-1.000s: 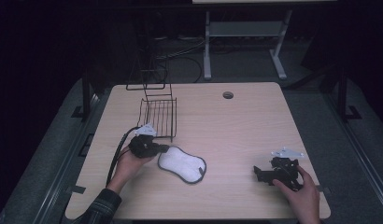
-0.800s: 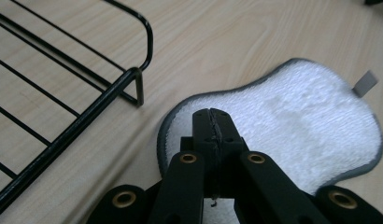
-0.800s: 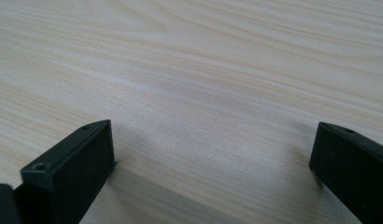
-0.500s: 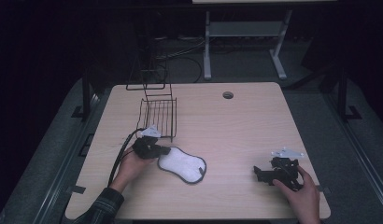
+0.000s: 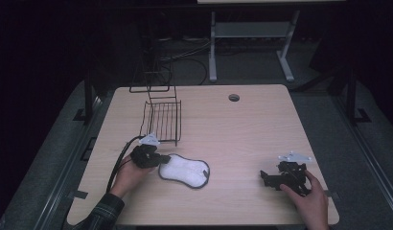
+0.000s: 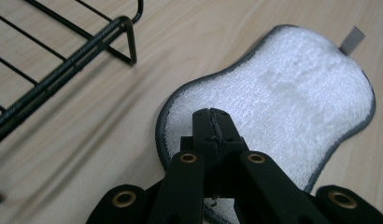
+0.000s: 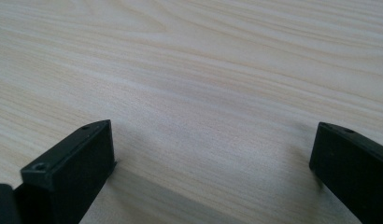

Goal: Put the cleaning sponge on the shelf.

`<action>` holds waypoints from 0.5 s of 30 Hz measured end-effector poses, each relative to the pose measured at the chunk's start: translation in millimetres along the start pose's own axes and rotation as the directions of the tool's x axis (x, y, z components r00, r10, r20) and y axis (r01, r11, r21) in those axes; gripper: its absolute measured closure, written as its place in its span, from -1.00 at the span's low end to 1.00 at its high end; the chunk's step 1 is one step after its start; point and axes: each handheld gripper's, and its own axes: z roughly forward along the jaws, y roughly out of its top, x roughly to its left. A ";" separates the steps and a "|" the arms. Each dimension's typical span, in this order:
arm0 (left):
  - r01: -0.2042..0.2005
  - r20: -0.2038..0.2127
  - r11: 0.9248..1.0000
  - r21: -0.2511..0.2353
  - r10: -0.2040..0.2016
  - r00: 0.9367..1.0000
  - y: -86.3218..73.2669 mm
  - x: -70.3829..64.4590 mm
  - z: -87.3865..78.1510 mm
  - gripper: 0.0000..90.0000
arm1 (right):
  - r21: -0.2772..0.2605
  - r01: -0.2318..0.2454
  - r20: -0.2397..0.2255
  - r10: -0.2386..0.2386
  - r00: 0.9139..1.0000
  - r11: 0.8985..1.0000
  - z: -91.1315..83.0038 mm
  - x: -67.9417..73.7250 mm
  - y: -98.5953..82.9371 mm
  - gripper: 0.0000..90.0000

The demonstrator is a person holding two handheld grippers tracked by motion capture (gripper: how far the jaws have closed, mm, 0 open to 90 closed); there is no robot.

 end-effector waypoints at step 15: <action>-0.004 0.024 0.999 0.035 0.003 1.000 -16.3 -15.1 -15.6 1.00 | 0.000 0.000 0.000 0.000 1.000 1.000 0.0 0.0 0.0 -1.00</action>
